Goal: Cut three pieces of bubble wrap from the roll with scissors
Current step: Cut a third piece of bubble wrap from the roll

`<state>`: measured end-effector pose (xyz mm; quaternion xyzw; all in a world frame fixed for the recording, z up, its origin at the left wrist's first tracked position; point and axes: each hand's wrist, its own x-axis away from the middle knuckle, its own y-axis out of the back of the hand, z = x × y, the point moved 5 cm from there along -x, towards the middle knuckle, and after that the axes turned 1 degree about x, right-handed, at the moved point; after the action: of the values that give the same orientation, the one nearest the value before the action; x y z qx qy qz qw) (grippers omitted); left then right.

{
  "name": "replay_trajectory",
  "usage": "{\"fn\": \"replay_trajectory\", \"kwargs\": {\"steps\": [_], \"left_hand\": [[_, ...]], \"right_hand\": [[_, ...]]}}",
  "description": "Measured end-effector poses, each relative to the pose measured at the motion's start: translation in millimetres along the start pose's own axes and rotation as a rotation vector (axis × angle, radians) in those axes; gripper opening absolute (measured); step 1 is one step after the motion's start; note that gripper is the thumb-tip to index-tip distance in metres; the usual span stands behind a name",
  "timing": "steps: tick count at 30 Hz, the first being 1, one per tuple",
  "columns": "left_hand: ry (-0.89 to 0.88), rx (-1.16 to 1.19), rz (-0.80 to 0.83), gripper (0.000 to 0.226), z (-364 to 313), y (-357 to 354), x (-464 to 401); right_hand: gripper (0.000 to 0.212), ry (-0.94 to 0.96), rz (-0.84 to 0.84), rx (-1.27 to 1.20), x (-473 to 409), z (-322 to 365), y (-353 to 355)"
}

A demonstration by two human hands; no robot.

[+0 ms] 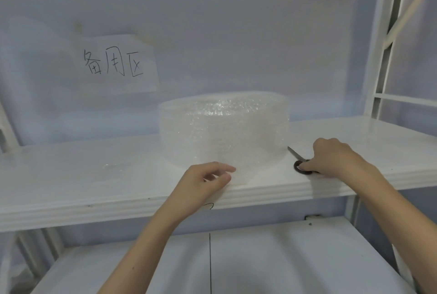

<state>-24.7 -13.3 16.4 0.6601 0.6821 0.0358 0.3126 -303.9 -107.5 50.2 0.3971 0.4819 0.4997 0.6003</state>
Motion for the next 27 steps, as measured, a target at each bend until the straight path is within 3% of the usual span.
{"fn": "replay_trajectory", "kwargs": {"steps": [5, 9, 12, 15, 18, 19, 21, 27], "left_hand": [[-0.01, 0.027, 0.029, 0.017, -2, -3, 3], [-0.001, 0.046, 0.076, 0.019, -3, -6, 5], [-0.021, 0.049, 0.134, 0.02, -7, -15, 4], [-0.037, 0.068, 0.166, 0.02, -14, -23, 4], [-0.023, 0.083, 0.115, 0.018, -13, -21, 4], [-0.012, 0.104, 0.077, 0.017, -12, -16, 4], [0.009, 0.16, 0.0, 0.017, -10, -8, 4], [0.091, 0.21, -0.115, 0.011, -1, 4, 1]], "right_hand": [[0.039, -0.001, 0.035, 0.025, 13, -2, 8], [0.045, -0.046, -0.052, -0.176, 45, -28, 14], [0.036, -0.039, 0.009, -0.796, 75, -42, 5], [0.027, -0.054, 0.203, -1.333, 99, -39, -24], [0.067, -0.038, 0.397, -1.592, 112, -23, -59], [0.07, -0.035, 0.458, -1.669, 117, -16, -69], [0.064, -0.013, 0.574, -1.743, 127, 1, -83], [0.054, 0.104, 0.78, -1.539, 145, 44, -114]]}}
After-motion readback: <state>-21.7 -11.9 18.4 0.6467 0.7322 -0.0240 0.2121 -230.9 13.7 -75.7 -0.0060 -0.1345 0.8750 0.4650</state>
